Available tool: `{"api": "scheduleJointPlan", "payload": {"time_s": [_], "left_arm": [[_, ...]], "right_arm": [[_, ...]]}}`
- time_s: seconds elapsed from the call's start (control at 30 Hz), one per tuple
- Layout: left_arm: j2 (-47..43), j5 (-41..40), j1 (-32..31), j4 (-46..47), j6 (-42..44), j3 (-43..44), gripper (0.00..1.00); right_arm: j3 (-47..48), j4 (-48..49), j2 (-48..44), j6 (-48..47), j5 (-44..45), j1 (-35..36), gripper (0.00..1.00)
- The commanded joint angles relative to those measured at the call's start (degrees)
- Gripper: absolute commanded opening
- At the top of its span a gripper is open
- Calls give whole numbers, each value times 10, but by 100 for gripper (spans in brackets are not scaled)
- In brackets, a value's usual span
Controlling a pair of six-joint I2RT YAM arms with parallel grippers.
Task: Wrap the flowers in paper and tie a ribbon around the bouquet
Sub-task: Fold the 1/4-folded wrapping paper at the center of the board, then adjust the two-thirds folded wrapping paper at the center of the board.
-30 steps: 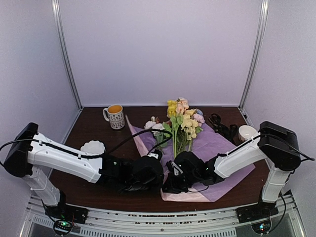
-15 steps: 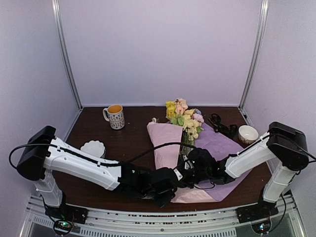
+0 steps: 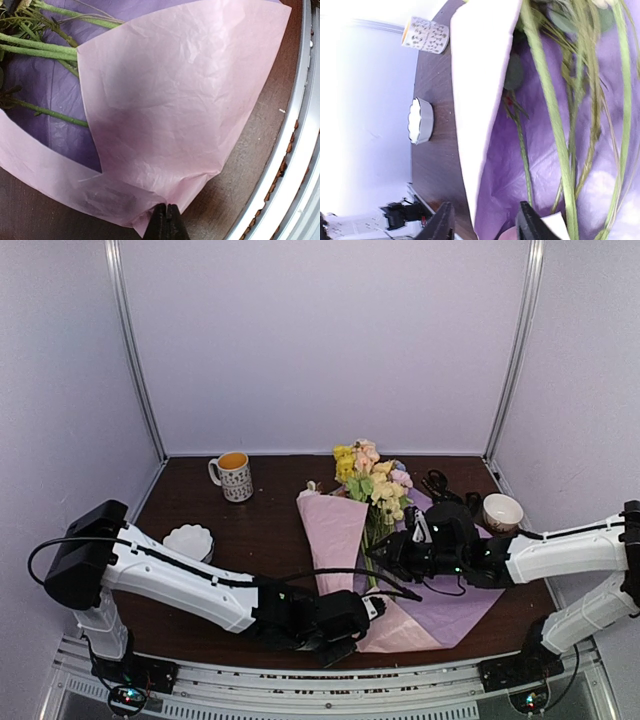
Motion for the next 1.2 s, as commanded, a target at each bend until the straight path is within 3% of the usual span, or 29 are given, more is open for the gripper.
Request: {"api": "scheduleJointPlan", "payload": {"time_s": [0.0, 0.13, 0.5, 0.63, 0.8, 0.87, 1.0, 1.07, 1.17], "left_arm": [[7, -9, 0, 12, 17, 16, 0], [6, -11, 0, 10, 20, 14, 0], [7, -12, 0, 12, 24, 21, 0], [7, -13, 0, 10, 24, 21, 0], [7, -17, 0, 4, 21, 22, 0], [6, -19, 0, 3, 20, 23, 0], [4, -34, 0, -11, 31, 38, 1], [-1, -47, -2, -16, 44, 51, 11], [-10, -64, -10, -17, 76, 72, 20]], "right_arm": [[65, -106, 28, -68, 9, -2, 50], [94, -104, 67, -76, -17, -1, 58], [128, -75, 157, -91, -118, 17, 60], [116, -32, 175, -75, -135, 21, 51], [114, -52, 164, -90, -125, 22, 11], [115, -70, 155, -99, -113, 21, 0], [114, -82, 150, -112, -102, 17, 0], [115, -83, 156, -119, -104, 14, 0], [121, -84, 169, -134, -121, 8, 0]]}}
